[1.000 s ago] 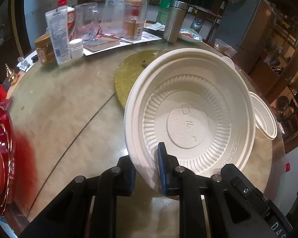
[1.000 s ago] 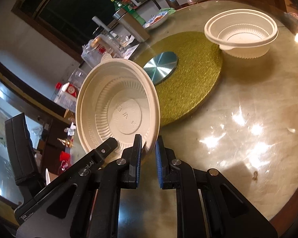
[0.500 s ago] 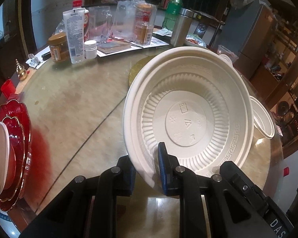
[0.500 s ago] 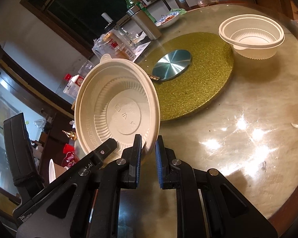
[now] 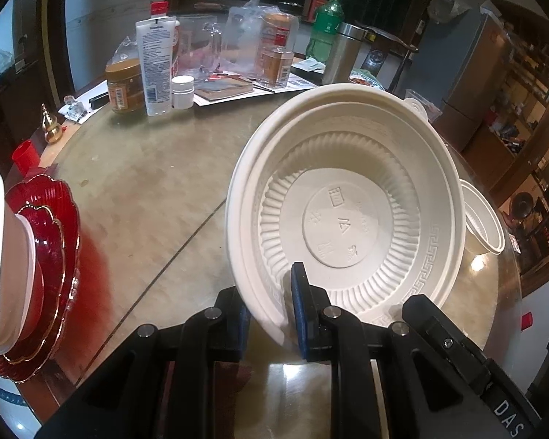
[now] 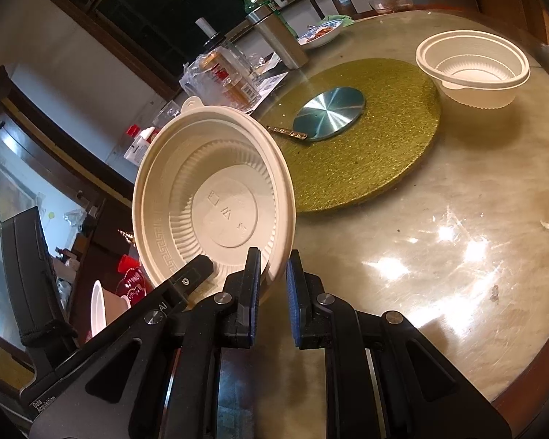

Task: Organize plates and bowls
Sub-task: 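Carry the beige ribbed bowl with both grippers toward the red plate stack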

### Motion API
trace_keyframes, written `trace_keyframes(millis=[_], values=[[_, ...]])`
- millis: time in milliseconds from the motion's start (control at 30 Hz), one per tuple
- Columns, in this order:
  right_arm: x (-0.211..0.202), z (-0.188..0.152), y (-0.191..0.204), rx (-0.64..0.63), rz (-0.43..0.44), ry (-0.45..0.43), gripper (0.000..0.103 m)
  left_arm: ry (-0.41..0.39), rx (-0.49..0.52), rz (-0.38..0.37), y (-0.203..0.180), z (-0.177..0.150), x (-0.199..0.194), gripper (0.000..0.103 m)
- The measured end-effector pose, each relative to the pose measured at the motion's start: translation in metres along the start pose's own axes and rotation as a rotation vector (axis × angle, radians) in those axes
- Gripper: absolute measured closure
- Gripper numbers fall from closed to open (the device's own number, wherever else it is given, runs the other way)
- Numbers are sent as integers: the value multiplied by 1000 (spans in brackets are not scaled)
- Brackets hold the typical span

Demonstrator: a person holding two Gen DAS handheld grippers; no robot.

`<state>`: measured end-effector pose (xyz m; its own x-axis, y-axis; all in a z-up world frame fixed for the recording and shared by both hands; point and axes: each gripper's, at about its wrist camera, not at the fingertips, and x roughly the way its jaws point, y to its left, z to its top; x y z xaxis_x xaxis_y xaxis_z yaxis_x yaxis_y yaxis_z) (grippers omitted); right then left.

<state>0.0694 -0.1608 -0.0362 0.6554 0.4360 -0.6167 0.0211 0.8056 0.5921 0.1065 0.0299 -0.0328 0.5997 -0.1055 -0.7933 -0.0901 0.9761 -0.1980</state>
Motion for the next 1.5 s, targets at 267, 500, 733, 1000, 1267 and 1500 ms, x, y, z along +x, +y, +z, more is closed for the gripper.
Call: trace_keyframes(millis=[267,500,733,1000,1267,1500], values=[[6,-4,5,-10,4,12,90,2,-13,0,8,-4,-2,84],[8,-10,8,-18,4,19,90,3,-19,-8,15,-8,-4,83],[8,-17,10,-27,9,23,90,7,-28,-17,22,-15,-6,83],[8,-20,9,-21,31,25,90,3,-37,-28,26,-17,-9,83],[8,-22,0,27,94,43,90,-22,-24,-39,26,-21,-20,83],[6,-22,1,46,116,55,90,-29,-25,-44,27,-21,-22,83]])
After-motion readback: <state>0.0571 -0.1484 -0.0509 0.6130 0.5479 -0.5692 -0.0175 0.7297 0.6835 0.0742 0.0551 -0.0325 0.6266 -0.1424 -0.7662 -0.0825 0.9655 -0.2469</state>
